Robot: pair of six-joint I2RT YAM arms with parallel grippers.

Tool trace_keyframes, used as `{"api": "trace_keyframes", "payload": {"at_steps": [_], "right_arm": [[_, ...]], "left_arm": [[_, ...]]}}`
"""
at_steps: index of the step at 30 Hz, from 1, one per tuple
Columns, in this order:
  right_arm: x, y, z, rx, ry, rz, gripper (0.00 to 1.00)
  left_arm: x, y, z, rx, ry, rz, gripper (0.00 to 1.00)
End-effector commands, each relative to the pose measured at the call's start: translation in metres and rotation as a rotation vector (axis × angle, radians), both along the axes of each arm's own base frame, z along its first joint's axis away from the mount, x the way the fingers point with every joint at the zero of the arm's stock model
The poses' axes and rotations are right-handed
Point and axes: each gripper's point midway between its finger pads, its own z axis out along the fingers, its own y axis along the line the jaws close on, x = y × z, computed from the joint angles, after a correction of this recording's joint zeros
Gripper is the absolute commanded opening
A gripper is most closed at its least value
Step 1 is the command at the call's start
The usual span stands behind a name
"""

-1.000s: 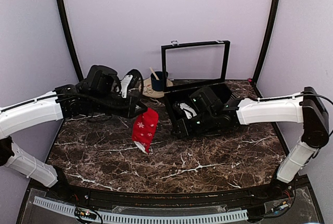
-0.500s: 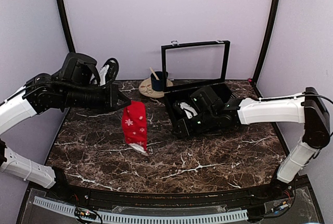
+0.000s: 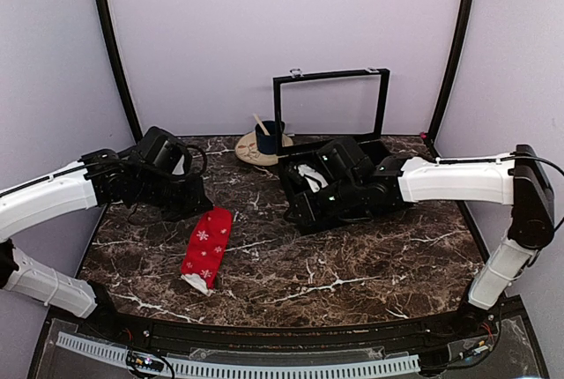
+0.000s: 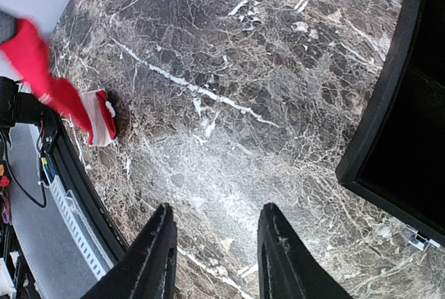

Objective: Roll the socks
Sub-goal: Put down the sock at the center of the board.

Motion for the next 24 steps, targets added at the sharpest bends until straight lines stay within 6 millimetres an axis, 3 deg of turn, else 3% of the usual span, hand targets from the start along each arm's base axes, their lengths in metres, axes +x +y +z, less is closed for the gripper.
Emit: {"api": "trace_keyframes", "payload": {"at_steps": [1,8,14,18,24], "right_arm": [[0.002,0.011,0.006,0.009,-0.009,0.035,0.37],[0.001,0.015,0.005,0.008,0.0,0.056,0.38],[0.002,0.02,0.0,-0.005,0.002,0.079,0.38],[0.003,0.027,-0.002,0.0,0.008,0.096,0.38],[-0.001,0.04,-0.004,0.012,0.017,0.137,0.38]], "left_arm": [[0.038,-0.013,0.005,-0.083,-0.063,0.008,0.0],[0.085,-0.015,-0.005,-0.078,-0.091,0.02,0.0],[0.127,0.005,-0.01,-0.11,-0.113,0.109,0.0],[0.143,0.011,-0.021,-0.122,-0.1,0.133,0.0],[0.152,0.015,-0.047,-0.097,-0.058,0.15,0.0]]}}
